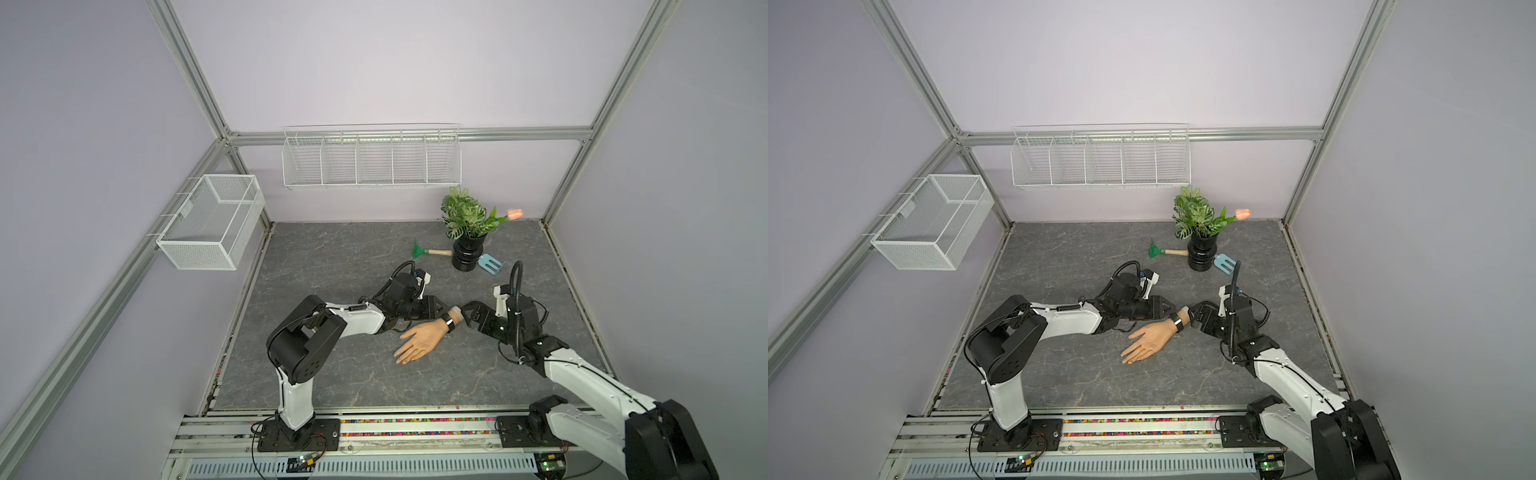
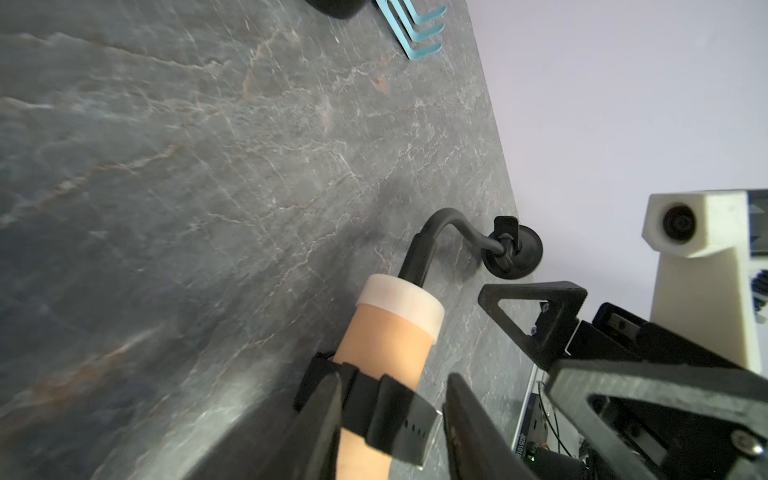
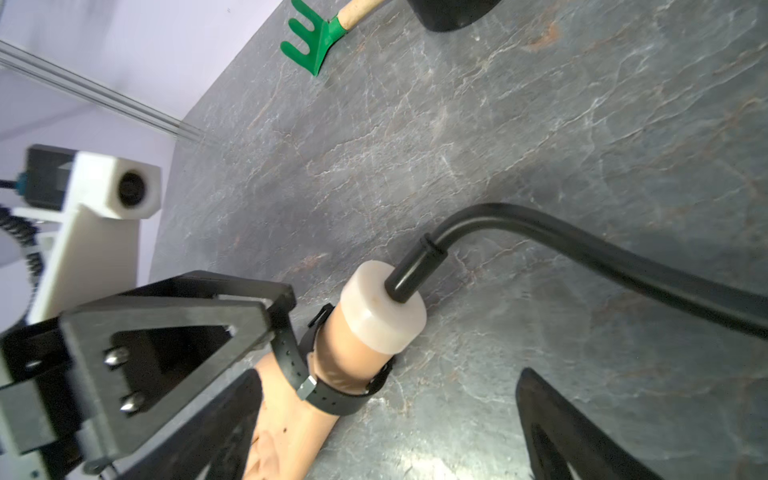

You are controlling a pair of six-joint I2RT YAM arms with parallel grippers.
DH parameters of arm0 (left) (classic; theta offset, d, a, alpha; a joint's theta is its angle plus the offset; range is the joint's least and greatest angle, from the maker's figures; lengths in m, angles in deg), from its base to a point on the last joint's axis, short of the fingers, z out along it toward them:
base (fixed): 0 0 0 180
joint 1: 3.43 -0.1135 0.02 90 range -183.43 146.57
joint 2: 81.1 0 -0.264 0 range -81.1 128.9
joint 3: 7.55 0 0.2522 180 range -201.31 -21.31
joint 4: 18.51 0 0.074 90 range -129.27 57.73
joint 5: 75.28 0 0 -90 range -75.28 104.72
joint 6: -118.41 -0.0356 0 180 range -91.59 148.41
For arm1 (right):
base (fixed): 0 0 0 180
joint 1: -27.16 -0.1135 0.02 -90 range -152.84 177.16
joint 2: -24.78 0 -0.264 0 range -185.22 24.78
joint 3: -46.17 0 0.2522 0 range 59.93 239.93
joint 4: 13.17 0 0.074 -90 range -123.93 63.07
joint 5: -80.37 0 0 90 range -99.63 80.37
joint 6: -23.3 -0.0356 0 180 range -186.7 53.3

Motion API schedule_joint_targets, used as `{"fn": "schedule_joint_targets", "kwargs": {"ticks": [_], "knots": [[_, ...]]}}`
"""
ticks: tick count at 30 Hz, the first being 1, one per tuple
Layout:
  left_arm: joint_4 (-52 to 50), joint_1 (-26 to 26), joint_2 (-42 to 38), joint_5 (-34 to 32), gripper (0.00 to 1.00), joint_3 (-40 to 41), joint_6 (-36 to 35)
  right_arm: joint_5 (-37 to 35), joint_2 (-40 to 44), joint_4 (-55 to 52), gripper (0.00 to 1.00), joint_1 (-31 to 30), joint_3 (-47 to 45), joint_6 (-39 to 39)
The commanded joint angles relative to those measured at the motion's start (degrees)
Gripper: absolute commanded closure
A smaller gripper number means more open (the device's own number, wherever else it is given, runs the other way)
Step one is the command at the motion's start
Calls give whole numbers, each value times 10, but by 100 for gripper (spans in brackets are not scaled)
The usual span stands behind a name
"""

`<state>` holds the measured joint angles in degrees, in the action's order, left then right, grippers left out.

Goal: Take off the watch
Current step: Untie the watch from the hand.

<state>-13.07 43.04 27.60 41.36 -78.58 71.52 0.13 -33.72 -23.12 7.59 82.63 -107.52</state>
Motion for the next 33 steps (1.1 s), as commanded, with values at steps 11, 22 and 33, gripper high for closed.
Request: {"fn": "schedule_joint_targets", "kwargs": {"ticks": [11,22,33], "knots": [[77,-1,-5,39,100,-1,37,30,35,-90,2,4,26,45],[82,-37,-68,-77,100,61,108,-106,-72,57,6,-142,50,243],[4,-42,-153,-177,100,113,92,-178,-233,330,46,-245,15,447]]}}
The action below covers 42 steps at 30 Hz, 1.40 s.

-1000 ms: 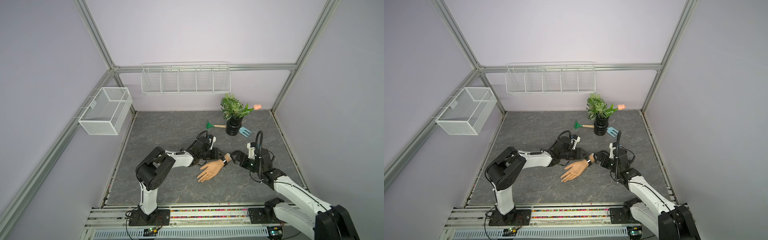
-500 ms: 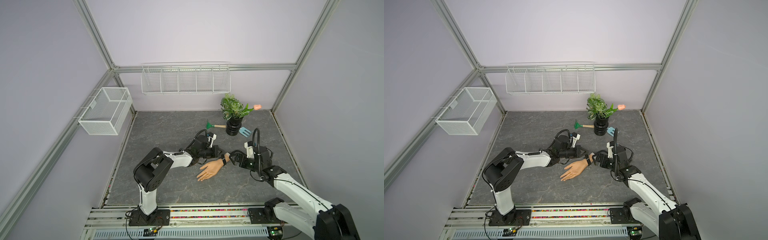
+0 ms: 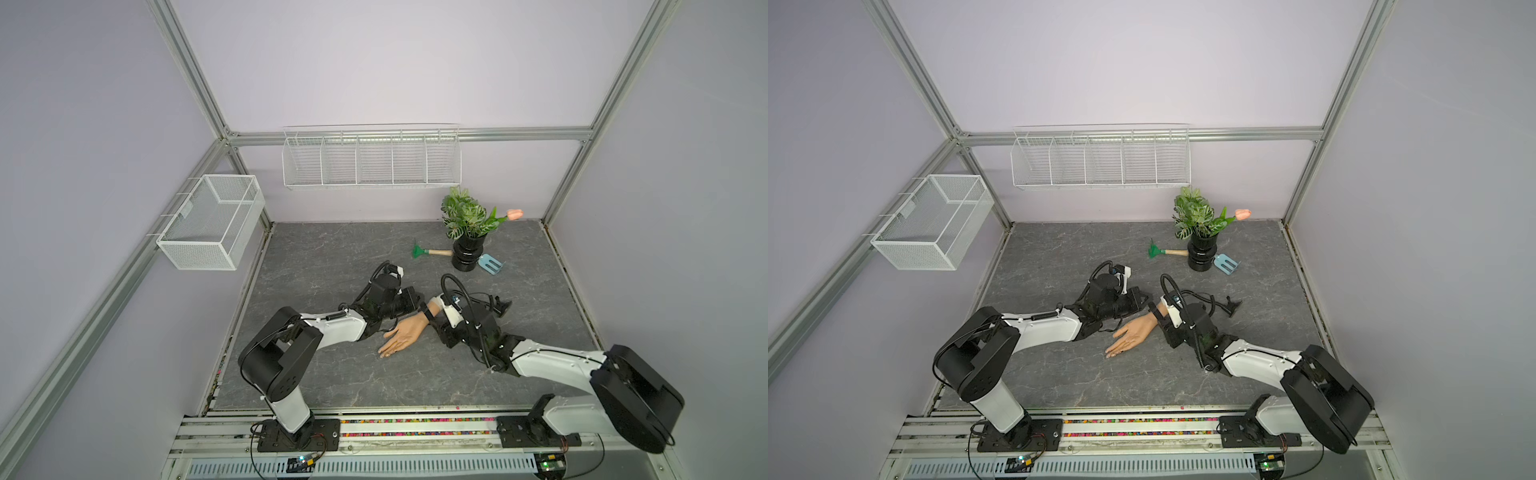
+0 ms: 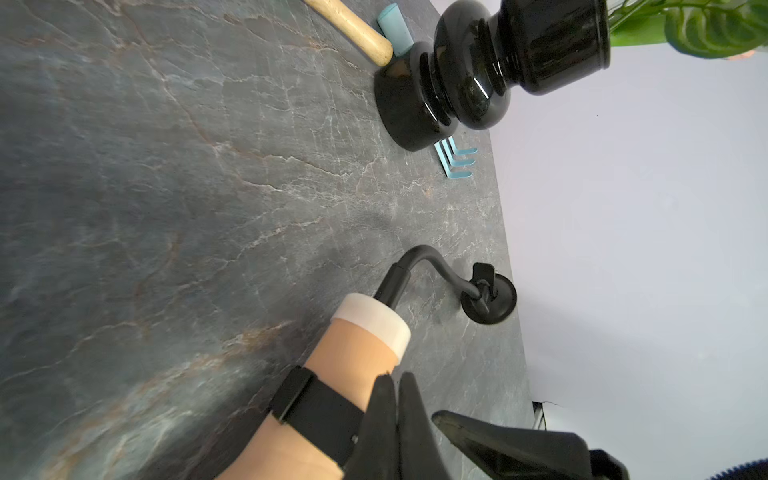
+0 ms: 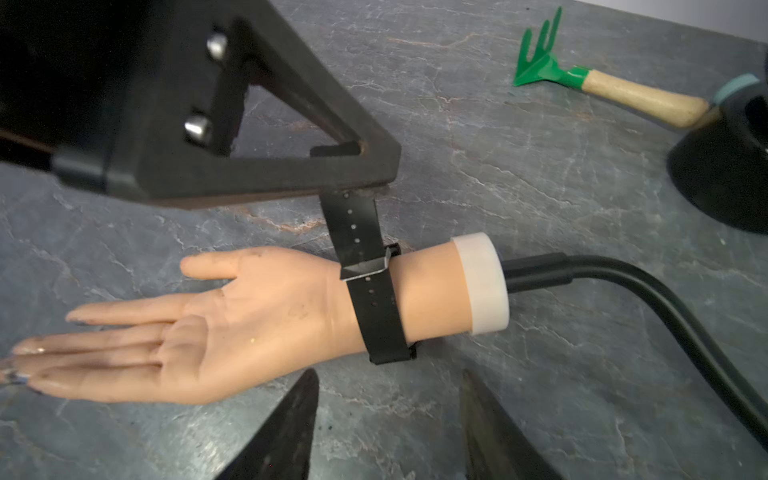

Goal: Take off the watch
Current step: Untie the watch from the hand.

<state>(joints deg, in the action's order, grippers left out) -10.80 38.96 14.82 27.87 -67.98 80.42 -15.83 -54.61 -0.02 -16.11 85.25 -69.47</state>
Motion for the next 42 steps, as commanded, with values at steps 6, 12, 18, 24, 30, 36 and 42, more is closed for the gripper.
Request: {"fn": "schedule_joint_targets", "kwargs": {"ticks": [6,12,18,24,30,36,42], "knots": [[-37,-1,-46,-61,100,18,-7,-59,-81,163,45,-25,5,60],[-27,-2,-38,-59,100,26,-4,-120,-151,244,25,-68,23,74],[-31,-3,-42,-64,100,33,-16,-237,-204,286,40,-85,29,81],[-14,-4,-29,-47,100,43,-23,-244,-223,264,39,-88,33,72],[-11,-6,-21,-38,100,44,-29,-223,-251,313,25,-107,41,104],[-28,-8,-2,-36,100,42,-44,-262,-266,294,39,-107,61,107],[4,-12,3,-14,100,57,-42,-265,-280,286,62,-106,61,96]]}}
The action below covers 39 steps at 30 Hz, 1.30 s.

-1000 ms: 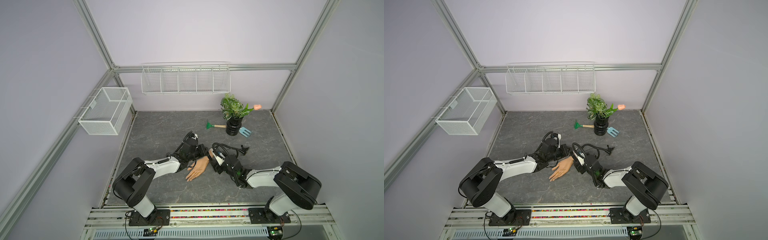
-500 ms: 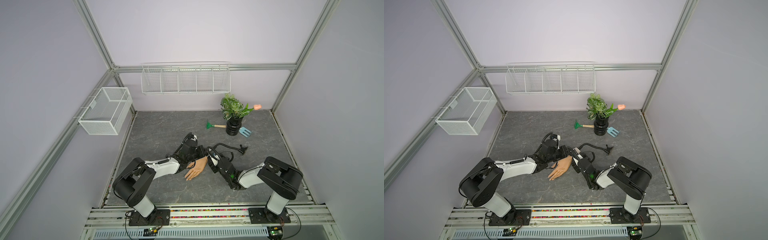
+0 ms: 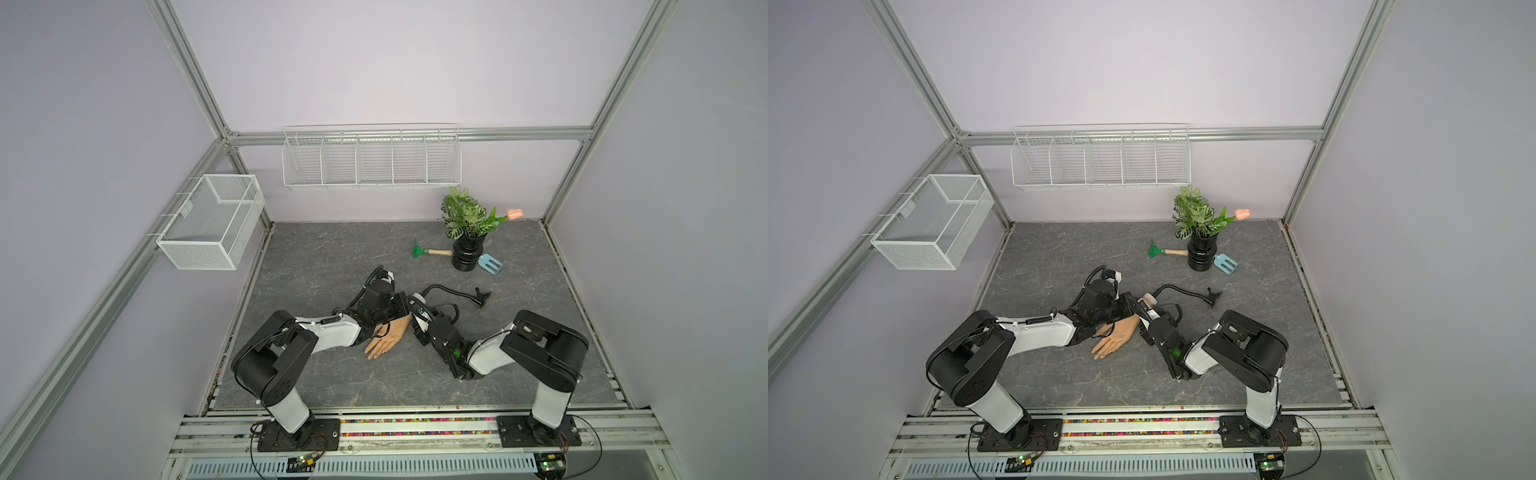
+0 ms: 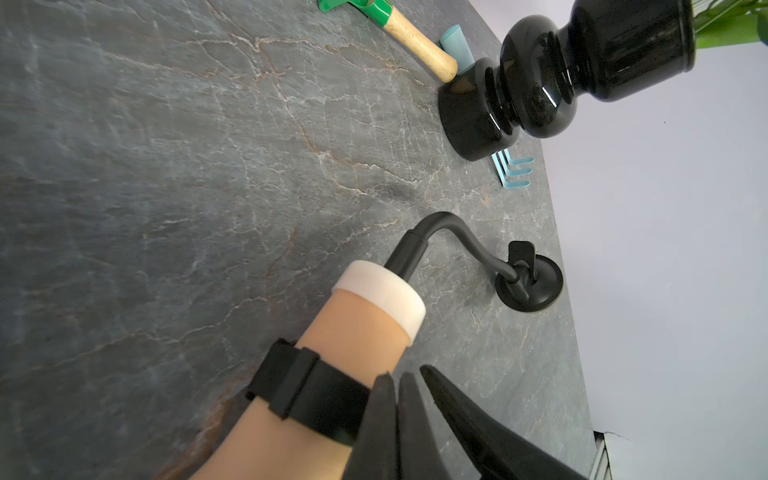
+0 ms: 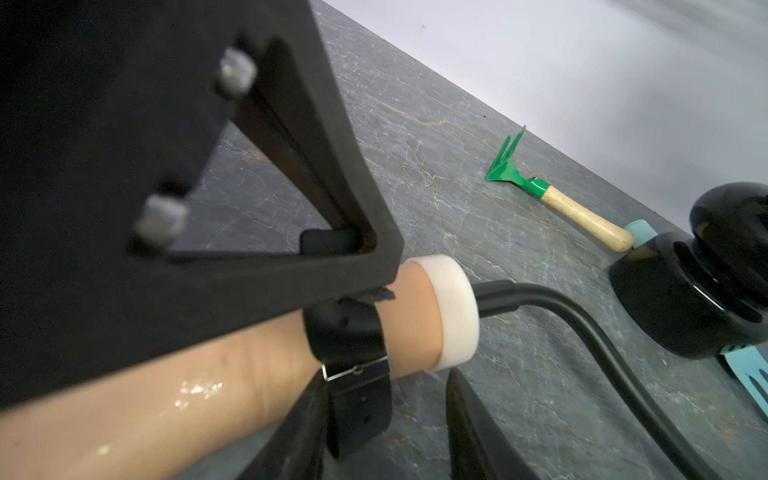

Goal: Take off the watch
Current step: Untie the watch from the hand.

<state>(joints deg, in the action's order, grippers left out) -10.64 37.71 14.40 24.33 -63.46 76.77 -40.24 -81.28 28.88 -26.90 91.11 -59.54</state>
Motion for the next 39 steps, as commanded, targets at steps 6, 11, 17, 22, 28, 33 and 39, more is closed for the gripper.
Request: {"fn": "schedule_joint_targets", "kwargs": {"ticks": [6,11,17,22,28,33,39], "knots": [[11,-10,-27,13,72,32,-40,-17,-15,13,85,2,-8,-34],[-1,-15,-94,-16,33,43,-116,-18,-3,23,93,24,-40,-68],[-35,-13,-154,-77,16,55,-250,52,32,12,93,61,-72,-89],[-43,-13,-137,-88,14,58,-315,97,45,10,93,82,-80,-100],[-46,7,-91,-67,17,36,-353,106,61,3,93,109,-92,-117],[-62,62,-34,-66,18,-15,-467,128,83,-5,93,111,-93,-107],[12,66,-5,-85,16,-22,-556,150,116,-7,93,118,-96,-109]]}}
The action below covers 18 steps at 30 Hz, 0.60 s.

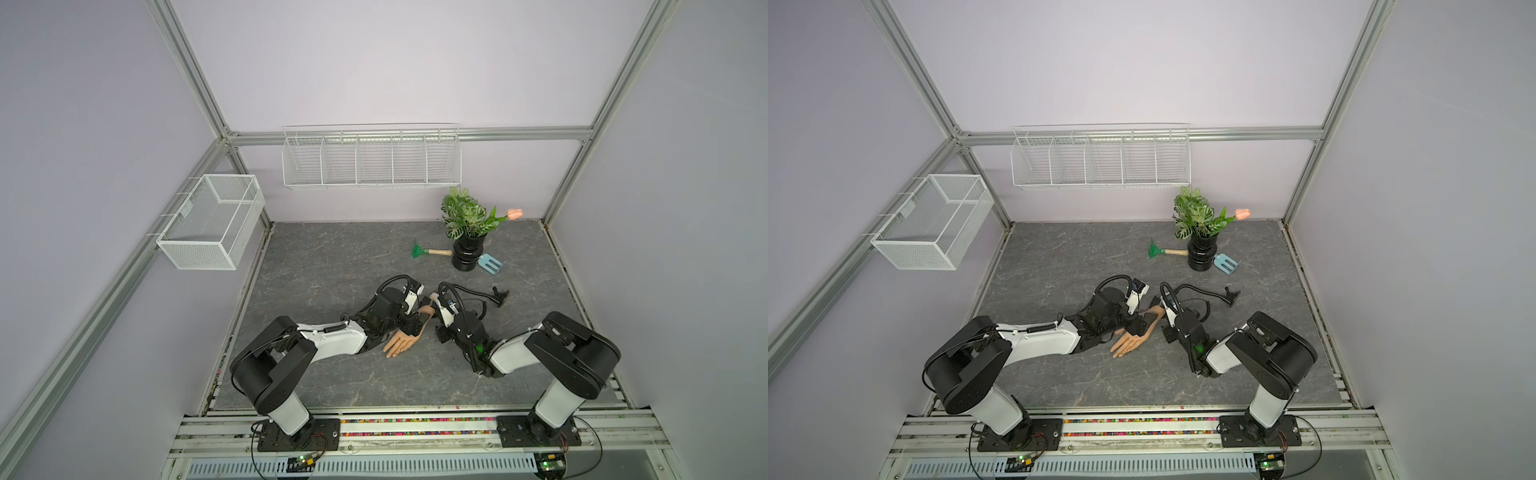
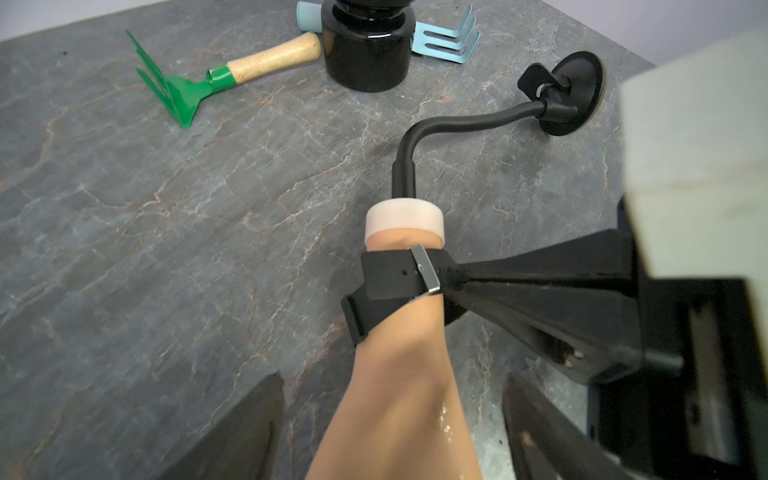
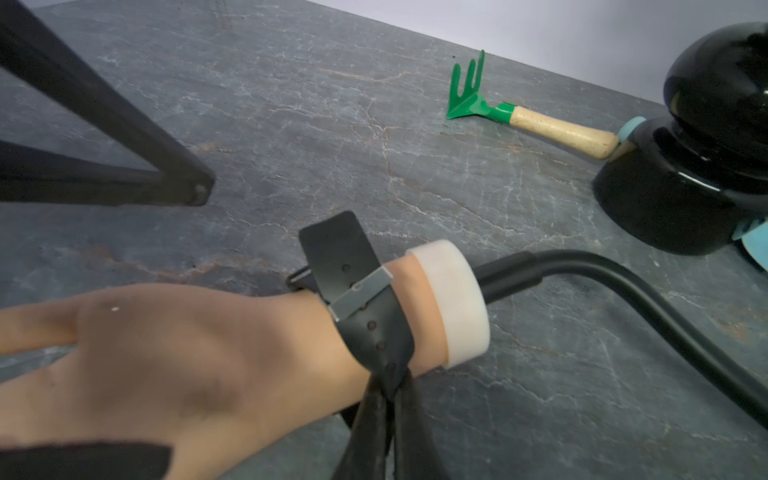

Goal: Take off the watch
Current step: Untie the watch from the hand.

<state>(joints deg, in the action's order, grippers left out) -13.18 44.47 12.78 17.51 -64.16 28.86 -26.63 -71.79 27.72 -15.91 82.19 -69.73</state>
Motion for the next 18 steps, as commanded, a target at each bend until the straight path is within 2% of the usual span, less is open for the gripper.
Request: {"fn": "schedule_joint_targets", "kwargs": {"ticks": [1,4,7,12,18], "knots": [[36,-1,17,-19,16,-23,-86,17,25,1,93,9,-6,-8],[17,-1,39,-12,16,-53,-93,27,31,-6,93,11,0,-7],[39,-1,54,-14,15,-58,-78,42,31,-11,93,11,5,-5],[40,0,85,-8,15,-69,-105,43,32,-19,93,11,8,-7],[37,-1,99,-59,21,-75,-86,30,42,-47,93,12,14,-15]]}}
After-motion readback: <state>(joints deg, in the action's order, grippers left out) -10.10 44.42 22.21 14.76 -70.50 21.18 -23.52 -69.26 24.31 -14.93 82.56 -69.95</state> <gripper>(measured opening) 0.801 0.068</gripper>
